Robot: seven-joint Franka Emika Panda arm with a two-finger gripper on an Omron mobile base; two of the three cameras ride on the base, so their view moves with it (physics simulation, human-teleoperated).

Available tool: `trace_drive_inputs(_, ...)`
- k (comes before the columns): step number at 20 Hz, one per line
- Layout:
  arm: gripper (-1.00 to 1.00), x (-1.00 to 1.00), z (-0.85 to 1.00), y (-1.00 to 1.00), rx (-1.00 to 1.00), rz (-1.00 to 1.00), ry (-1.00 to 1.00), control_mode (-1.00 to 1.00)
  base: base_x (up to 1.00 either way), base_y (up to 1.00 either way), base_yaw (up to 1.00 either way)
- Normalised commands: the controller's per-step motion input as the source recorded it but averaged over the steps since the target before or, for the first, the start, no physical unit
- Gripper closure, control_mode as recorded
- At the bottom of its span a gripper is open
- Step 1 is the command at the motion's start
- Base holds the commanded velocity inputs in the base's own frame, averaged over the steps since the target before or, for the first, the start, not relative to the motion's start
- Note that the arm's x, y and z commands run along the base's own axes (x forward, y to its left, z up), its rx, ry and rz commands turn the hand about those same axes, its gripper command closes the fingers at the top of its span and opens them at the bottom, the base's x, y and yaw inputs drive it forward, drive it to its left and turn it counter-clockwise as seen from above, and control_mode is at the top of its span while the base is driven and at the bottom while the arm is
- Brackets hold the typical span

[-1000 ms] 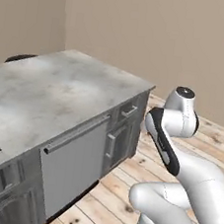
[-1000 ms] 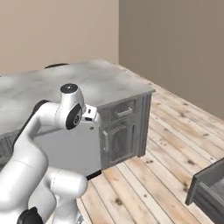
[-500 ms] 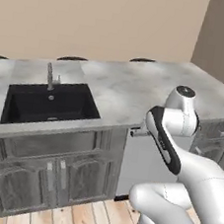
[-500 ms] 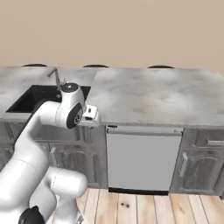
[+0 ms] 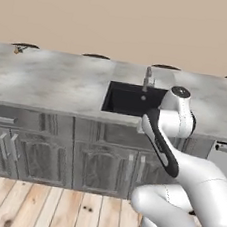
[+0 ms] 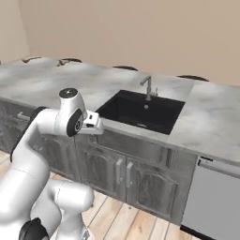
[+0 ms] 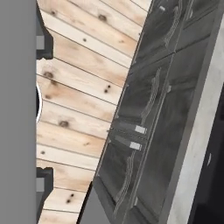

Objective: Pick up the metallic utensils from the counter and place them in the open drawer. Make sure not to pick up any wooden utensils.

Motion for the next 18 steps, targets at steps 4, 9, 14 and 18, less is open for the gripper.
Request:
trace_drive_inputs(4, -1.00, 0.00, 0.00, 0.00, 0.00, 0.00, 0.00, 1.00, 0.00, 1.00, 0.25)
trace_drive_inputs(9, -1.00, 0.00, 0.00, 0.00, 0.00, 0.00, 0.00, 1.00, 0.28, 1.00, 0.08)
trace_drive_inputs(14, -1.00, 0.00, 0.00, 0.00, 0.00, 0.00, 0.00, 1.00, 0.88, 1.00, 0.06)
trace_drive_inputs(18, -1.00, 0.00, 0.00, 0.00, 0.00, 0.00, 0.00, 1.00, 0.35, 1.00, 0.43)
